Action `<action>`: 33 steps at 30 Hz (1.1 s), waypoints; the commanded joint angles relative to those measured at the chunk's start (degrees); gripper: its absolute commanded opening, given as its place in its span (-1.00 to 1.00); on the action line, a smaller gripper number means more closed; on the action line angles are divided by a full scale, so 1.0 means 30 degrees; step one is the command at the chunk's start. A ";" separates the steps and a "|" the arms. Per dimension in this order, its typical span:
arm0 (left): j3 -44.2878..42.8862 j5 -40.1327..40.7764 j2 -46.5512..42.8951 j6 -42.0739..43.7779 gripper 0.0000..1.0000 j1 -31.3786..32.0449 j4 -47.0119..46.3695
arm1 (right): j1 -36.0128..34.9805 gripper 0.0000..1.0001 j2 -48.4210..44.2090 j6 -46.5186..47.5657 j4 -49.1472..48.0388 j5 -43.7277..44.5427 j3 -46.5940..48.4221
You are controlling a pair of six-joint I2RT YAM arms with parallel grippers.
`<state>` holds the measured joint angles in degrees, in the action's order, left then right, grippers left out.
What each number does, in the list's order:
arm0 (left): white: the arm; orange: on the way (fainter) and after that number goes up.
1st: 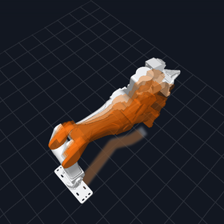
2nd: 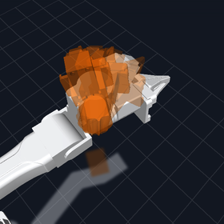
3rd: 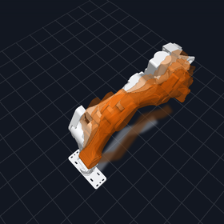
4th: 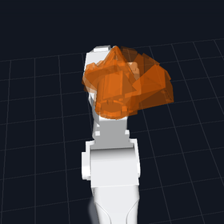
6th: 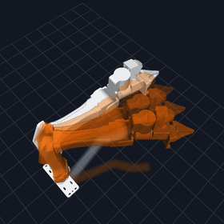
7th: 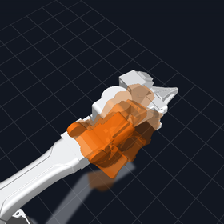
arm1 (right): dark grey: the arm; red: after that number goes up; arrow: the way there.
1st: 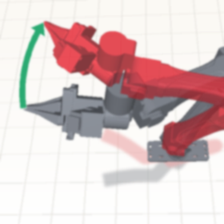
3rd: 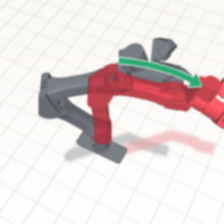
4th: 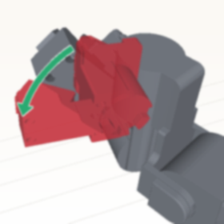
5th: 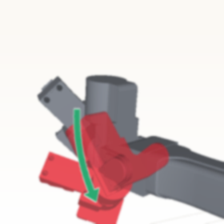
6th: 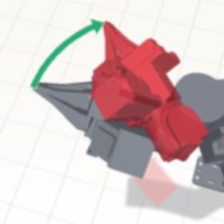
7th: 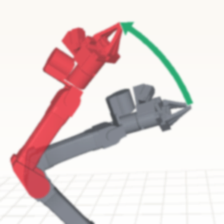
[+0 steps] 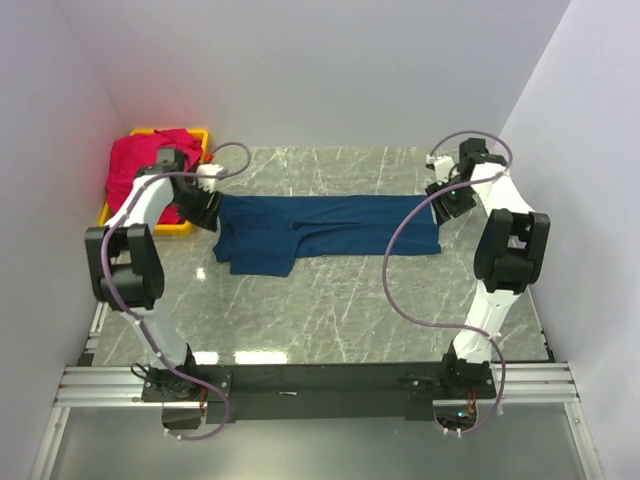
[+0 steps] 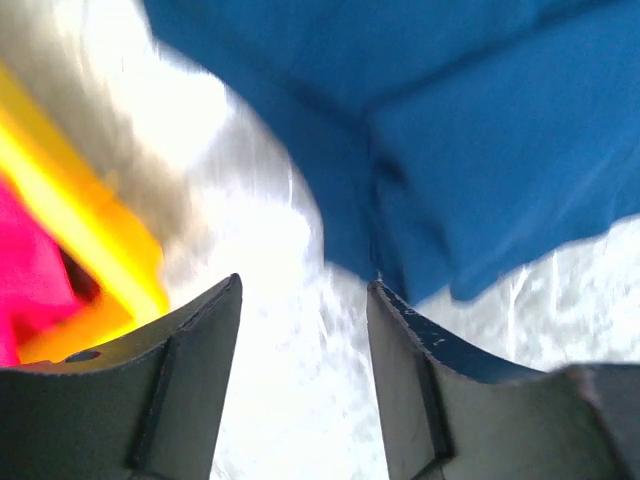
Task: Fold and stack the t-shirts
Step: Fold the tshirt
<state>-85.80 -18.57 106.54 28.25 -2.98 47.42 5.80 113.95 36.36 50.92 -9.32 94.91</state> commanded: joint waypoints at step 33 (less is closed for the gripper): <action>0.2995 -0.5558 0.0286 -0.2620 0.14 -0.1144 -0.0543 | 0.2314 0.25 0.0277 -0.5235 0.0957 -0.4536 -0.2723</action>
<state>-75.13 -32.34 106.78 21.02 -6.55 46.13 12.36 115.33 21.02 53.49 -22.00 85.69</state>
